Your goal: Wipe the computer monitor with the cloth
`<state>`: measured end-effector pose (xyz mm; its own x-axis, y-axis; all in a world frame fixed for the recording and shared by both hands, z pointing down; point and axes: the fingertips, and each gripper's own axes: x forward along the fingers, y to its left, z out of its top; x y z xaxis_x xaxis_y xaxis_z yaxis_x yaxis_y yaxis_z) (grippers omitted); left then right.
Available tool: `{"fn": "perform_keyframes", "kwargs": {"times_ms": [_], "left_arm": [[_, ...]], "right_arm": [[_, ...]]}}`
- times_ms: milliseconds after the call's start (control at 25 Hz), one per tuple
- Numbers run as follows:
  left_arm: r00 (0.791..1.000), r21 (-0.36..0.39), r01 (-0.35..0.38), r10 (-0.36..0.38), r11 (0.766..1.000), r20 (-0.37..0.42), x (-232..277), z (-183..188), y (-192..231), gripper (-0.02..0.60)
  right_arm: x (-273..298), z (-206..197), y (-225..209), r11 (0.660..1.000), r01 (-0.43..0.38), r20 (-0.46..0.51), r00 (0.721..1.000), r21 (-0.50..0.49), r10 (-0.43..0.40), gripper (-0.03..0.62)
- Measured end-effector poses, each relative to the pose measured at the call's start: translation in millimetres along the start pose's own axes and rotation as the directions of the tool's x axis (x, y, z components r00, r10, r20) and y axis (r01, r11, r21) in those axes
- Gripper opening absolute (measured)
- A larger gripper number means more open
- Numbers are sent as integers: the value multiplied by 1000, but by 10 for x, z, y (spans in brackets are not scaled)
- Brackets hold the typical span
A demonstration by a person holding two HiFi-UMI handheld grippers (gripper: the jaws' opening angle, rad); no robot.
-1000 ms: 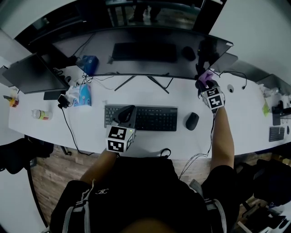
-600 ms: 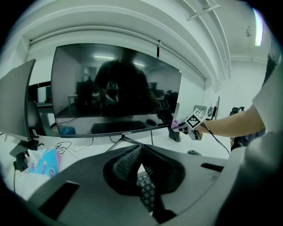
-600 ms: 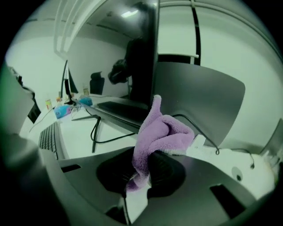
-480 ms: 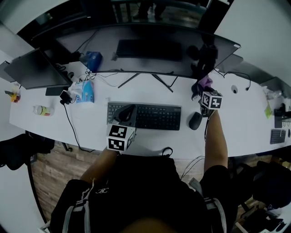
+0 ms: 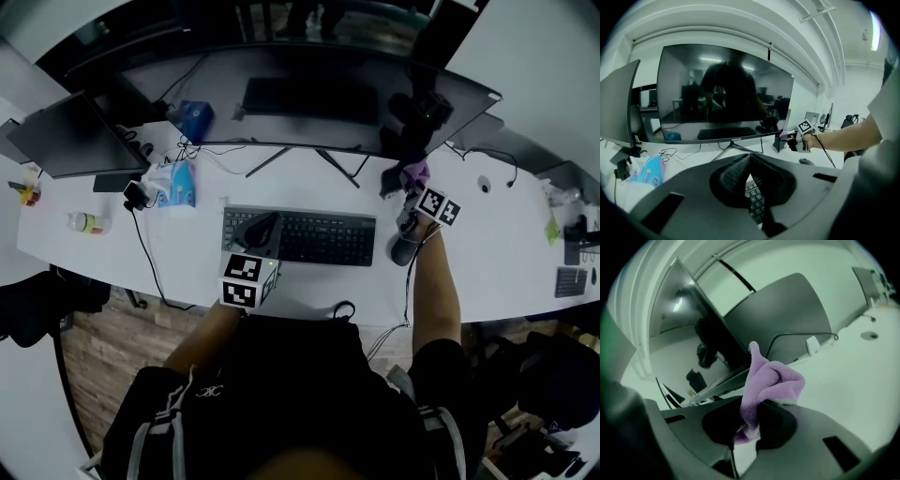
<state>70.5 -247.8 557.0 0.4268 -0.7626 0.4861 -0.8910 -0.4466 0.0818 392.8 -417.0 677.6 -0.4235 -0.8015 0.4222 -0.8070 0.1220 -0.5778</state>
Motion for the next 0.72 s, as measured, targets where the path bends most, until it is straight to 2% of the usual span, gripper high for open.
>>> {"fn": "perform_keyframes", "kwargs": {"times_ms": [120,280,520,720], "left_arm": [[1000,0,0,0,1000,2,-25,-1,-6,14],[1000,1,0,0,1000,6,-93,-2,-4,13],[1000,-6,-12,12,1000,1,-161,-56,65,14],[1000,-10,-24,24,1000,5,-261,-82,121,13]], "right_arm": [[50,13,65,990,-48,44,998,130,43,83],[18,27,136,976,-87,89,994,200,71,83],[64,32,275,957,-140,126,986,253,111,83],[140,-25,416,954,-158,123,984,255,130,83]]}}
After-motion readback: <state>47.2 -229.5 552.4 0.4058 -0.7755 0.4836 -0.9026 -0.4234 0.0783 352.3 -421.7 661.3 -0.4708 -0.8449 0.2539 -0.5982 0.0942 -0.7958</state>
